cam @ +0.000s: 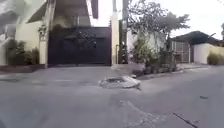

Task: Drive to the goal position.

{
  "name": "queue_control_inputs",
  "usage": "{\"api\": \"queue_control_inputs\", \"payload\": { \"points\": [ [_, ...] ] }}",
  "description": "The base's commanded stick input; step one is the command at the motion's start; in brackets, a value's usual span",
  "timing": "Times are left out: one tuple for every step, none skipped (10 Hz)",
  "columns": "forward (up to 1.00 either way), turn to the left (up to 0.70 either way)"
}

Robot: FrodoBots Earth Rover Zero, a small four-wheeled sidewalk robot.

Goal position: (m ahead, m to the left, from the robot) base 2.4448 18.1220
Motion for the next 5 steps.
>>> {"api": "queue_control_inputs", "payload": {
  "points": [
    [0.0,1.0],
    [0.0,1.0],
    [0.0,1.0],
    [0.0,1.0],
    [0.0,1.0]
  ]
}}
